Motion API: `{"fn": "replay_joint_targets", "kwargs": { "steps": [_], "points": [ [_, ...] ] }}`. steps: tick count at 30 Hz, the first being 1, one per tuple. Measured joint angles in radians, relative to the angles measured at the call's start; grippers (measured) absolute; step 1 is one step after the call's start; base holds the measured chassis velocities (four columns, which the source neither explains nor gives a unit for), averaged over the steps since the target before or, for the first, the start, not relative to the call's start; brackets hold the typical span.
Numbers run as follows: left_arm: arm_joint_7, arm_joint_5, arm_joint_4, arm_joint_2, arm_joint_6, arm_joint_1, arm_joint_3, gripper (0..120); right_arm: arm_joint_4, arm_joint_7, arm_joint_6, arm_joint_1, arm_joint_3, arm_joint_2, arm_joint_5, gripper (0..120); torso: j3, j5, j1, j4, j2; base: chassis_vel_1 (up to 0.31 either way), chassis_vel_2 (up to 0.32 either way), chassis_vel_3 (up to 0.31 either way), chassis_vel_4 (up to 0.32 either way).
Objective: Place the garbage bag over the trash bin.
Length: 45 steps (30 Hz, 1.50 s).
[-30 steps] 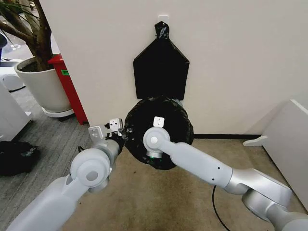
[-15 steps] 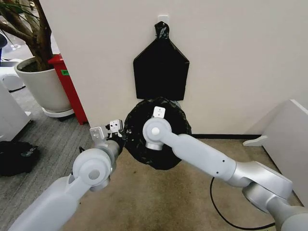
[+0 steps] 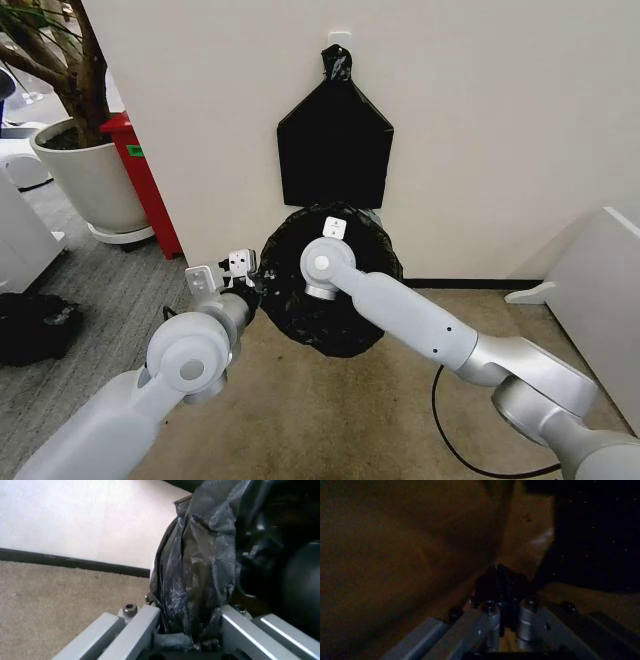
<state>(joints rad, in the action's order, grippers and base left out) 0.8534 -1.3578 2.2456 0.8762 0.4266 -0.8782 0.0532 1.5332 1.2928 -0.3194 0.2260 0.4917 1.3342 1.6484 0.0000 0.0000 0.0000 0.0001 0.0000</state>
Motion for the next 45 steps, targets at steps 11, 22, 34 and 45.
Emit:
{"fn": "replay_joint_targets", "kwargs": {
  "steps": [11, 22, 34, 45],
  "points": [
    [-0.002, 0.002, -0.001, 0.002, -0.001, 0.001, 0.004, 0, 0.085, 0.019, -0.018, 0.034, 0.037, -0.085, 0.066, 0, 0.0, 0.0001, 0.0, -0.0001, 0.0, 0.0, 0.0, 0.0, 0.0],
    [-0.001, -0.001, 0.01, -0.002, -0.002, 0.001, 0.007, 0, 0.068, 0.011, -0.02, 0.05, 0.032, -0.08, 0.029, 0, 0.0, 0.0001, 0.0, -0.0001, 0.0, 0.0, 0.0, 0.0, 0.0],
    [-0.016, 0.002, -0.065, 0.012, -0.01, 0.019, 0.009, 0, 0.324, 0.058, 0.037, 0.002, 0.061, -0.126, 0.13, 0, 0.0, 0.0001, 0.0, -0.0001, 0.0, 0.0, 0.0, 0.0, 0.0],
    [-0.105, -0.018, -0.157, 0.018, -0.046, 0.027, 0.029, 0, 0.633, -0.095, -0.003, -0.047, -0.055, -0.3, 0.297, 0, 0.0, 0.0002, 0.0, -0.0001, 0.0, 0.0, 0.0, 0.0, 0.0]
  ]
}}
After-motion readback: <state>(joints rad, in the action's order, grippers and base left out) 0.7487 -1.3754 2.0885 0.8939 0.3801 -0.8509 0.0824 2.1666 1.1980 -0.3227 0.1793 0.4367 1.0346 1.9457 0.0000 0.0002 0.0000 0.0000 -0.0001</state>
